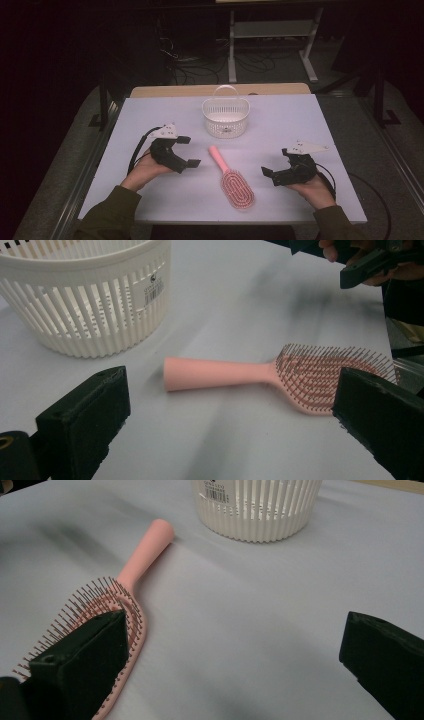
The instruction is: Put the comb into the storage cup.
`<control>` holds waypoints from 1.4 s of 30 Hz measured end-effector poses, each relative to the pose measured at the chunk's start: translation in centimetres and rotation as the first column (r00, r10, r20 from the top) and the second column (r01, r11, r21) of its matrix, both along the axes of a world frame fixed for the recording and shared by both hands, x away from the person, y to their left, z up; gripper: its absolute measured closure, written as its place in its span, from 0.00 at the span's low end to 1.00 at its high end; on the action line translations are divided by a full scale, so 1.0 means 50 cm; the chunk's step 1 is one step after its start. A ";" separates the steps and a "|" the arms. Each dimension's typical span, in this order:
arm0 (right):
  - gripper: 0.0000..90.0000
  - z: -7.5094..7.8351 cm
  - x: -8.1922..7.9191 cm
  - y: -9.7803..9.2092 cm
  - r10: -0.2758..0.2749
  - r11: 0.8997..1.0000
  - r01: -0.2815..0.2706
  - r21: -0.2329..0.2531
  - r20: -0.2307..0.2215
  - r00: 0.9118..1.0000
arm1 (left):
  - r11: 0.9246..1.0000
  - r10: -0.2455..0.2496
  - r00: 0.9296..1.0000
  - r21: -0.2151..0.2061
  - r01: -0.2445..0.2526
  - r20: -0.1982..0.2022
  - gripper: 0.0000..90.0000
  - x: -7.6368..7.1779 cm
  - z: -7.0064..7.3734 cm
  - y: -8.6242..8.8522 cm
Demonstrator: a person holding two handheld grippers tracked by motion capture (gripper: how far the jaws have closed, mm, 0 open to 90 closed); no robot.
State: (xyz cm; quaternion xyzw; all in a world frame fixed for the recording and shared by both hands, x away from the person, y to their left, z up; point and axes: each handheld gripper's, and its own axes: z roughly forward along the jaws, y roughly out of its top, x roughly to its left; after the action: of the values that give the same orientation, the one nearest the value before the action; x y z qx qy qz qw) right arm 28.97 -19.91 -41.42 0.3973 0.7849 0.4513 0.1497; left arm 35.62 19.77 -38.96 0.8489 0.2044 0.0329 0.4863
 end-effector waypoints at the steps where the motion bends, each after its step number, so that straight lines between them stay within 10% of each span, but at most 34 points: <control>1: 0.00 0.000 0.000 0.000 0.000 1.000 0.000 -0.001 0.000 1.000 | 1.000 0.001 1.000 -0.003 -0.001 -0.002 0.03 0.001 0.000 -0.002; 15: 0.00 0.000 0.001 0.000 0.000 1.000 0.000 0.002 0.000 1.000 | 1.000 -0.003 1.000 0.013 0.003 0.009 0.18 0.017 0.007 -0.038; 42: 0.00 -0.001 0.000 -0.001 0.001 1.000 -0.001 0.002 0.001 1.000 | 0.997 -0.003 1.000 0.083 0.006 -0.031 0.79 0.068 -0.017 -0.115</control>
State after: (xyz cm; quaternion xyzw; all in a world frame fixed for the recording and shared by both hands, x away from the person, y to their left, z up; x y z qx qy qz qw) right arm 28.95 -19.96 -41.49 0.3969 0.7847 0.4521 0.1495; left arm 39.03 14.01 -39.80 0.8693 0.2083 0.0273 0.4473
